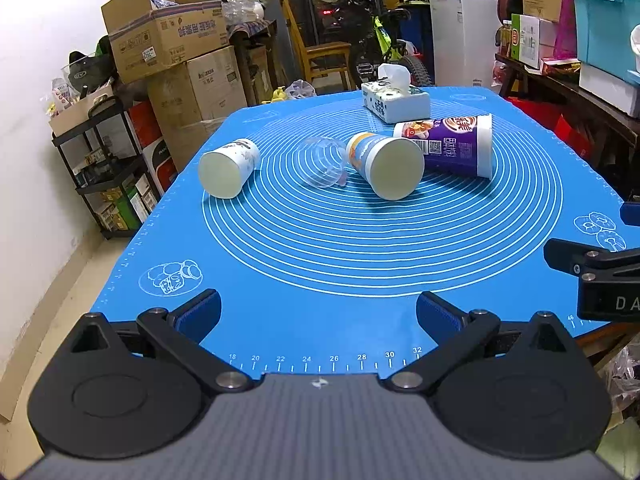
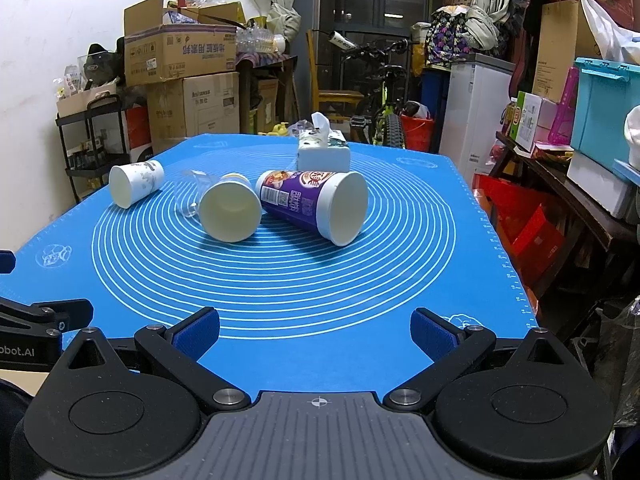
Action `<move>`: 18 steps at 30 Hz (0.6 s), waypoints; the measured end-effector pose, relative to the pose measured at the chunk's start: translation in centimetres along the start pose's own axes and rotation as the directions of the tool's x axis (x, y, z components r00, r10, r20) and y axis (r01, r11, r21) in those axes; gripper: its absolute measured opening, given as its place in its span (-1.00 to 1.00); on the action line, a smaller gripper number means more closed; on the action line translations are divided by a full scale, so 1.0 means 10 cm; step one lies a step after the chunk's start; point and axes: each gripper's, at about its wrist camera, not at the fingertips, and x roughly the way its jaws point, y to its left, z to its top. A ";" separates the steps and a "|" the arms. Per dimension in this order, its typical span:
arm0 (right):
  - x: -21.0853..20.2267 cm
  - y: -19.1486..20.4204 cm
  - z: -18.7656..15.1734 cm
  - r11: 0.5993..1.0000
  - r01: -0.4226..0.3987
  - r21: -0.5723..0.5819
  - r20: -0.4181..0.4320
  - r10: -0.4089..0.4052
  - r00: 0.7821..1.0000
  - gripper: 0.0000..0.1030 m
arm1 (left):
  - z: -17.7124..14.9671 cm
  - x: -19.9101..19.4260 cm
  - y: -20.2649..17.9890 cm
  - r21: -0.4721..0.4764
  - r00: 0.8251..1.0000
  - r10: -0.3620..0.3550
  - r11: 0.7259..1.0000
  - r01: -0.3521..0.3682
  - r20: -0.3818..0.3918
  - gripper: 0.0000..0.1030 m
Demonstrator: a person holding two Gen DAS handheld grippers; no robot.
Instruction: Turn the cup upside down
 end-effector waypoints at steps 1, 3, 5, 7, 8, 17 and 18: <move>0.00 0.00 0.00 1.000 -0.001 0.000 0.000 0.001 1.000 0.96 | 0.00 0.00 0.00 0.000 1.000 0.001 1.000 -0.001 0.000 0.99; 0.00 0.00 0.00 1.000 0.000 -0.001 0.000 0.000 1.000 0.96 | 0.00 0.00 0.00 0.000 1.000 0.000 1.000 0.000 0.000 0.99; 0.00 0.01 0.00 1.000 0.001 -0.001 0.000 -0.001 1.000 0.96 | 0.00 0.00 0.00 -0.001 1.000 0.001 1.000 -0.001 0.000 0.99; 0.00 0.01 0.00 1.000 0.001 -0.002 -0.001 -0.001 1.000 0.96 | 0.00 0.00 0.00 -0.001 1.000 0.002 1.000 -0.002 -0.001 0.99; 0.00 0.01 0.00 1.000 0.002 -0.003 -0.001 -0.002 1.000 0.96 | 0.00 0.00 0.00 -0.001 1.000 0.001 1.000 -0.001 -0.001 0.99; 0.00 0.01 -0.02 1.000 0.003 -0.004 -0.005 -0.003 1.000 0.96 | -0.01 0.01 0.00 -0.002 1.000 0.003 1.000 -0.003 -0.004 0.99; 0.00 0.01 -0.02 1.000 0.003 -0.003 -0.005 -0.003 1.000 0.96 | -0.01 0.01 0.00 -0.002 1.000 0.002 1.000 -0.002 -0.004 0.99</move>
